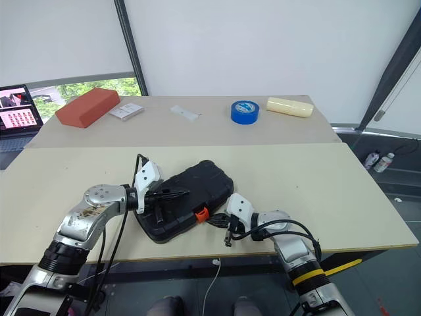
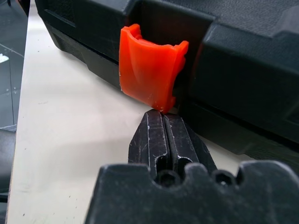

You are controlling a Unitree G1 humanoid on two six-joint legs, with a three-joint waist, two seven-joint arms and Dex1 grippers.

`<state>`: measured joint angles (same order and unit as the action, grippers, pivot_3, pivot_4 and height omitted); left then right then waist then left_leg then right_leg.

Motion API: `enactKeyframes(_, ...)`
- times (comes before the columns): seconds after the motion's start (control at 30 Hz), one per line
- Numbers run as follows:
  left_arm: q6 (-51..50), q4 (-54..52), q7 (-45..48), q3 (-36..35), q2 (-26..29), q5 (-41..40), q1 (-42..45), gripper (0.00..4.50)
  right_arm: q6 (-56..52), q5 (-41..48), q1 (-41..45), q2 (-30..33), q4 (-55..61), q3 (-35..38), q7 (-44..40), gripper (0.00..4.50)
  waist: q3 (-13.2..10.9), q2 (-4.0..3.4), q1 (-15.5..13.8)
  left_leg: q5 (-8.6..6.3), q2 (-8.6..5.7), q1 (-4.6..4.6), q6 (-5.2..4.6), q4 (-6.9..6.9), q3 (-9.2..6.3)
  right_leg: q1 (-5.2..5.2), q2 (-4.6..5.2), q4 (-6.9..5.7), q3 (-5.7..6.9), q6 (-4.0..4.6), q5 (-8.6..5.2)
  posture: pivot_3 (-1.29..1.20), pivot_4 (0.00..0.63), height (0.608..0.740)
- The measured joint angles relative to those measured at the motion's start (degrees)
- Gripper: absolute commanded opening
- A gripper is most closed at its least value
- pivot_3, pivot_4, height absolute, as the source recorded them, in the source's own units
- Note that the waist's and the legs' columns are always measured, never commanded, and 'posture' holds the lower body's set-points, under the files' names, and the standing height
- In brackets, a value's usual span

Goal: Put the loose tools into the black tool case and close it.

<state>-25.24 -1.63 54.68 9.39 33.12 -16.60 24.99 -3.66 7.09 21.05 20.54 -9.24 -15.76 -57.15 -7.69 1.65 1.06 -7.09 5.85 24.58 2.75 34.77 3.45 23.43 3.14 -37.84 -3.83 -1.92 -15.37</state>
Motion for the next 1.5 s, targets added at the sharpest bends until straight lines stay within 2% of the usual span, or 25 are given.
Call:
enactKeyframes(0.17, -0.95, -0.59, 0.0, 0.01, 0.03, 0.0, -0.3, 0.05, -1.06, 1.01, 0.0, 0.0, 0.19, 0.2, -0.52, 0.0, 0.0, 0.0, 0.11, -0.04, 0.0, -0.23, 0.07, -0.06, 0.0, -0.17, 0.0, 0.01, 0.0, 0.14, -0.09, 0.0, 0.15, 0.74)
enactKeyframes(0.47, -1.21, -1.14, -0.03, 0.14, 0.01, 0.0, -0.61, 0.05, -8.74, 3.15, -0.75, 6.53, 9.68, 0.18, -5.33, 0.0, 0.0, -0.01, 0.04, -0.14, 0.0, -0.3, 0.17, -0.11, 0.0, -0.25, 0.02, 0.14, 0.0, 0.2, -0.16, 0.0, 0.15, 0.74)
enactKeyframes(0.7, -1.21, -1.2, 0.03, 0.28, 0.02, 0.0, -0.61, 0.05, -10.48, 3.54, -2.1, 7.88, 11.61, 0.19, -6.11, 0.0, 0.02, -0.01, 0.01, -0.18, 0.0, -0.31, 0.2, -0.12, 0.0, -0.28, 0.03, 0.24, 0.0, 0.19, -0.17, 0.0, 0.15, 0.74)
enactKeyframes(1.03, -1.23, -1.19, 0.12, 0.34, 0.02, 0.0, -0.54, 0.05, -11.71, 7.05, -1.44, 5.45, 12.88, 0.5, -6.17, 0.0, 0.02, -0.01, 0.0, -0.22, 0.0, -0.31, 0.25, -0.14, 0.0, -0.26, 0.04, 0.28, 0.0, 0.19, -0.17, 0.0, 0.15, 0.74)
enactKeyframes(1.5, -1.46, -1.09, 0.04, 0.53, 0.08, 0.0, -0.37, 0.05, -6.18, 3.27, 2.56, -0.35, 3.09, -3.06, -4.41, 0.0, 0.01, 0.0, 0.18, -0.26, 0.0, -0.38, 0.31, -0.16, -0.02, -0.17, 0.04, 0.35, 0.01, 0.22, -0.16, 0.0, 0.15, 0.74)
